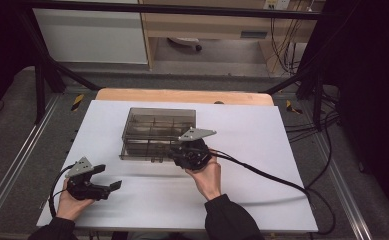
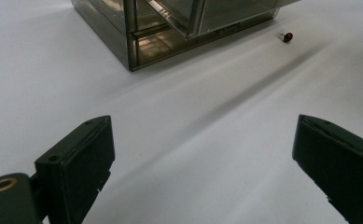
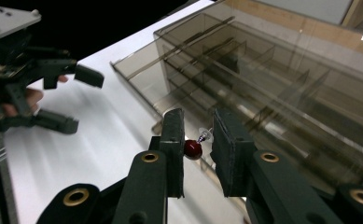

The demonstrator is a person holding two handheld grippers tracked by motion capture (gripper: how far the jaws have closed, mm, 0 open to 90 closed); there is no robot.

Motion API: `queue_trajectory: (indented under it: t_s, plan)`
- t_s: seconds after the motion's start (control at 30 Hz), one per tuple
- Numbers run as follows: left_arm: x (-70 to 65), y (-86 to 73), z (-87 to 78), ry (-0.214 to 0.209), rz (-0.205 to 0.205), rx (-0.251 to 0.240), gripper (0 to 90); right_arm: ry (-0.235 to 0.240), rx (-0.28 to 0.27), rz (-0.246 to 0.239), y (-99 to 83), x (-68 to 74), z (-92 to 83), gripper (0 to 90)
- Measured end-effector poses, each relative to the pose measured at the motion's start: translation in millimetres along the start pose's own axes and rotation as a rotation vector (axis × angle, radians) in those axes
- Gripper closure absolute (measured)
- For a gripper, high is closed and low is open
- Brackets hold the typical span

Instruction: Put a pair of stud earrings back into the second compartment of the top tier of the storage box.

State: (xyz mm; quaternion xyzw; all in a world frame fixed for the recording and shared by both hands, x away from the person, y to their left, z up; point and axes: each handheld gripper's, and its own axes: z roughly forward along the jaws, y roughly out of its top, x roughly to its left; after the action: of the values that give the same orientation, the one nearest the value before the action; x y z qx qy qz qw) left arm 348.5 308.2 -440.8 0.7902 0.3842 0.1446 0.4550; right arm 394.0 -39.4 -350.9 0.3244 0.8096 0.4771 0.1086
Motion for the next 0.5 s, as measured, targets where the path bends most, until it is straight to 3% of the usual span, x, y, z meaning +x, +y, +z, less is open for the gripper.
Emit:
queue_trajectory:
  t_s: [0.23, 0.5]
  plan:
    - [0.5, 0.2, -0.9, 0.001, -0.001, -0.005, 5.5, -0.012, 0.002, 0.012, 11.6, -2.4, 21.1, 74.6]
    - [0.2, 0.0, -0.1, 0.002, 0.002, 0.002, 5.4, -0.041, 0.038, 0.026, 9.5, -7.8, 43.7, 74.5]
